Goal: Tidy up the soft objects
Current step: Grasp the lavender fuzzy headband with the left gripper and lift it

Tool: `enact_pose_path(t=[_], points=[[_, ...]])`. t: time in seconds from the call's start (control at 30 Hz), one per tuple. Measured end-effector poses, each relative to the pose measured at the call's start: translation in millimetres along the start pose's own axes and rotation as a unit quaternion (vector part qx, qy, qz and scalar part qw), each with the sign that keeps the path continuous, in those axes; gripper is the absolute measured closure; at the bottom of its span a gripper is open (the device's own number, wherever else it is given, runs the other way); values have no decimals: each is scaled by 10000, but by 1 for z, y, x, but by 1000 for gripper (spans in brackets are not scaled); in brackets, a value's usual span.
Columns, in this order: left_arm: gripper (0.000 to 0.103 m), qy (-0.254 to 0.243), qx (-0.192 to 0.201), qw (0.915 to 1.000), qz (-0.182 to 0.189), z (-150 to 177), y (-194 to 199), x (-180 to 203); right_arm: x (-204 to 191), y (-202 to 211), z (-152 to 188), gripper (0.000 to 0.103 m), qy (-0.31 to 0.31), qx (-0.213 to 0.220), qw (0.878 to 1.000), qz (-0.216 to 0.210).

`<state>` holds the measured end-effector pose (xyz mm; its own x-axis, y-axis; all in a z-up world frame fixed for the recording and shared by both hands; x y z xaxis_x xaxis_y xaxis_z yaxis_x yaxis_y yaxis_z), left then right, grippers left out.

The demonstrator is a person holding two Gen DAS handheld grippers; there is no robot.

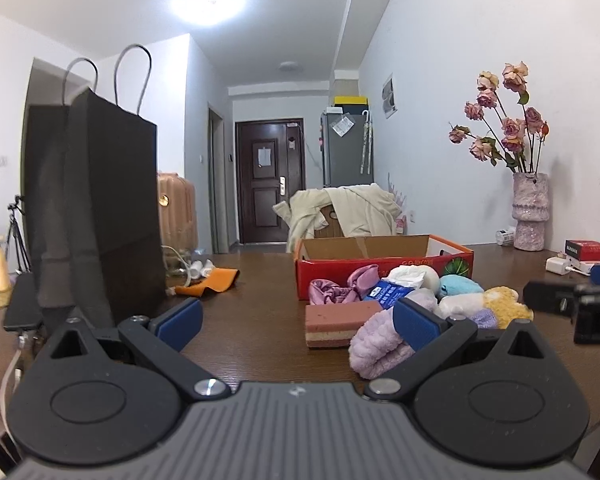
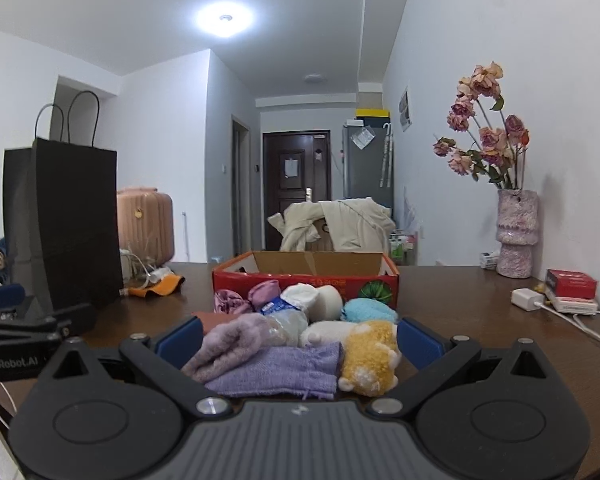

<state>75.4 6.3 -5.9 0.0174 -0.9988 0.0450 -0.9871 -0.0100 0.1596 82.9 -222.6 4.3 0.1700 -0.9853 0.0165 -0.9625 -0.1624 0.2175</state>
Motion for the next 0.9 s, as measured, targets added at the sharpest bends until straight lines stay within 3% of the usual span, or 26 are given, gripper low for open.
enact_pose_path(t=[0.13, 0.23, 0.3, 0.4, 0.5, 0.7, 0.77, 0.9], points=[[0, 70, -382, 9991, 151, 4, -33, 5, 6, -24, 3, 0, -14, -294, 9991, -299], [1, 367, -645, 9968, 305, 3, -61, 5, 6, -40, -1, 0, -74, -237, 9992, -305], [11, 695, -945, 9918, 509, 2, -84, 3, 5, -55, -5, 3, -294, -281, 9981, -469], [24, 1079, -1279, 9833, 714, 3, -113, 0, 2, -86, -12, 16, -546, -486, 9947, -722], [30, 1300, -1605, 9758, 725, 10, -139, -5, -3, -116, -15, 28, -657, -691, 9915, -888], [29, 1569, -2099, 9611, 871, 29, -164, -12, -11, -162, 3, 58, -907, -1313, 9811, -1096], [26, 1632, -2202, 9572, 930, 34, -164, -12, -10, -167, 12, 74, -922, -1506, 9780, -1113], [29, 1975, -2469, 9411, 1200, 38, -170, -12, 0, -162, 25, 75, -1167, -1555, 9728, -1260]])
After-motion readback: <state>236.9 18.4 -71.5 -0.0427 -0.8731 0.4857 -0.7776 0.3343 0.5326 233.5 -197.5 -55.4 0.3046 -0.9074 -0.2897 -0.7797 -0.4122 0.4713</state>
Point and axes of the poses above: each gripper's, at about its wrist camera, not at the fingertips, and y roughly against the way its jaws point, x to its right, z to its underside, the point moved 5 cm from there along -y, roughly the way its jaws point, and after that the axes turned 5 degrees about y, right-handed, at the moved point
